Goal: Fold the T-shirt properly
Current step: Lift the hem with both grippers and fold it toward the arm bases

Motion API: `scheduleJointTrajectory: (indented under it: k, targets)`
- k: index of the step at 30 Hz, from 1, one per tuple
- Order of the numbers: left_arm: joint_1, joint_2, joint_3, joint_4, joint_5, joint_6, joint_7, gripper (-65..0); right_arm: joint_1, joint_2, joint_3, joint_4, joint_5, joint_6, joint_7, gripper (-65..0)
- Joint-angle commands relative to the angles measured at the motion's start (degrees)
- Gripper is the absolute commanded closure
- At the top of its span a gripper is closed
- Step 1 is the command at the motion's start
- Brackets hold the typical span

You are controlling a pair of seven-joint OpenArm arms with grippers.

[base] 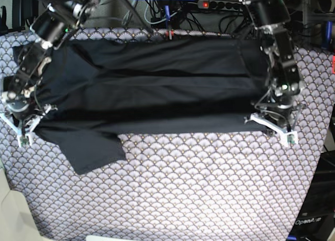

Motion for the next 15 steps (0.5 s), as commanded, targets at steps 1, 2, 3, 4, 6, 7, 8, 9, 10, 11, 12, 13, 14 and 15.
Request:
scheduleJointTrajectory:
  k: [1, 2, 3, 4, 6, 7, 8, 9, 10, 11, 12, 13, 14, 15]
  targets:
    - [0.2, -0.4, -0.1, 2.6, -0.1, 0.0, -1.6, 0.0, 0.0, 0.9, 0.2, 2.6, 0.7, -0.2, 1.0, 0.0]
    - [1.3, -0.4, -0.1, 4.0, -1.0, 0.0, -1.6, 0.0, -1.0, 0.9, 0.2, 4.1, 2.3, -0.2, 1.0, 0.0]
    - [2.2, -0.5, -0.1, 5.2, -2.2, 0.0, -1.6, 0.0, -2.3, 1.3, 0.1, 5.6, 4.2, -0.2, 0.7, 0.0]
    - [3.2, -1.0, -0.1, 6.6, -4.0, 0.0, -1.4, 0.0, -3.7, 1.4, 0.1, 7.1, 6.0, -0.2, 0.4, 0.0]
    - [5.2, -1.2, -0.1, 8.7, -6.7, 0.0, 0.2, 0.0, -6.1, 2.3, 0.1, 9.8, 7.8, -0.2, 0.4, 0.0]
    - [5.9, -1.6, -0.1, 10.1, -7.8, 0.0, 1.4, 0.0, -7.4, 2.3, 0.1, 10.9, 8.1, -0.2, 0.4, 0.0]
    - [6.4, -2.3, -0.1, 11.4, -8.7, 0.0, 2.5, 0.0, -8.6, 2.3, 0.1, 12.2, 8.2, -0.2, 0.4, 0.0]
    - [7.3, -2.6, -0.1, 12.6, -9.6, 0.0, 3.2, 0.0, -9.8, 2.2, 0.1, 13.4, 8.2, -0.2, 0.4, 0.0]
    - [8.3, -2.8, -0.1, 14.0, -10.6, 0.0, 3.5, 0.0, -11.1, 2.2, 0.3, 14.5, 8.2, -0.2, 0.7, 0.0]
    - [9.3, -2.8, -0.1, 15.1, -11.3, 0.0, 3.9, 0.0, -12.4, 2.1, 0.5, 15.2, 8.5, -0.2, 1.0, 0.0]
    - [10.3, -2.9, -0.1, 16.3, -12.0, 0.0, 3.9, 0.0, -13.8, 2.1, 0.6, 15.8, 9.8, -0.2, 1.0, 0.0]
    - [11.1, -2.9, -0.1, 17.1, -12.4, 0.0, 3.9, 0.0, -14.8, 2.1, 0.6, 16.1, 11.4, -0.2, 1.0, 0.0]
    - [11.9, -2.9, -0.2, 17.7, -12.7, 0.0, 3.9, 0.0, -16.2, 2.4, 0.6, 16.8, 13.2, -0.2, 1.0, 0.0]
    - [12.6, -2.9, -0.6, 18.3, -12.7, 0.0, 3.9, 0.0, -17.4, 2.5, 0.6, 17.5, 14.4, -0.2, 1.0, 0.0]
